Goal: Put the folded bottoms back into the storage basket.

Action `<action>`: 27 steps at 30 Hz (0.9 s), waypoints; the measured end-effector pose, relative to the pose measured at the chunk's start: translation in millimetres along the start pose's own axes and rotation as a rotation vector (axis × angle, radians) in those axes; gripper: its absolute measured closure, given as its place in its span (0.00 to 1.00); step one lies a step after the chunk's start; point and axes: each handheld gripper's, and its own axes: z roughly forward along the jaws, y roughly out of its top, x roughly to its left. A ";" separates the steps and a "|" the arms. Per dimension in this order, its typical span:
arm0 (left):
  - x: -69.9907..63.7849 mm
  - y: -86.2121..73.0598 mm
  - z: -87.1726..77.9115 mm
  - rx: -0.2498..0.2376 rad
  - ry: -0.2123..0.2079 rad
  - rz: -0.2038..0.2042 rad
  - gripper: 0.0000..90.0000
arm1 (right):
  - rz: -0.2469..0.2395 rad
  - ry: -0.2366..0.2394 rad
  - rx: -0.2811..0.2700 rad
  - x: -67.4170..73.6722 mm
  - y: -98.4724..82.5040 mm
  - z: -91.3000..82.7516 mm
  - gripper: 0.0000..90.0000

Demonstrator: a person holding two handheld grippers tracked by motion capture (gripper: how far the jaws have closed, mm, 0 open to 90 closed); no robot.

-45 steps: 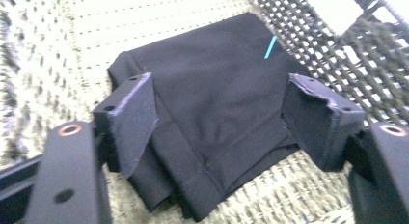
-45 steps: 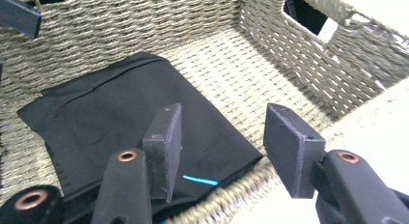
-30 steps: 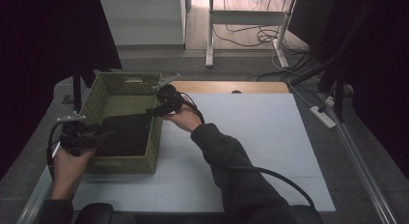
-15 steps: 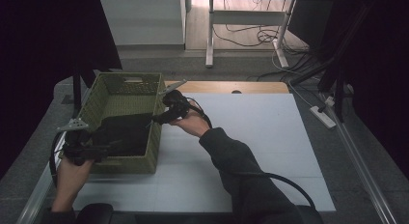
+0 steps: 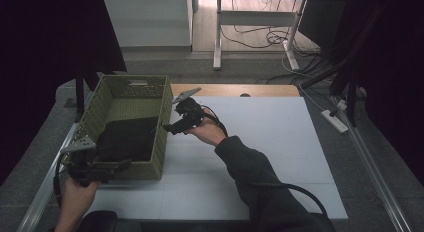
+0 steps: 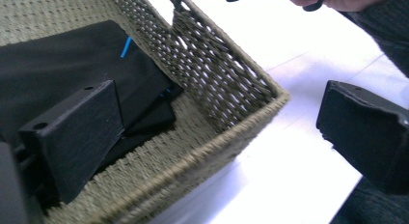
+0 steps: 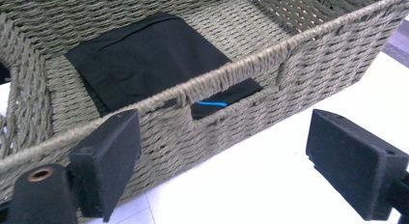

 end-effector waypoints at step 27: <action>-16.0 -45.7 -4.3 0.026 0.031 0.020 0.01 | 0.034 -0.003 0.020 -9.7 -53.6 -10.7 0.00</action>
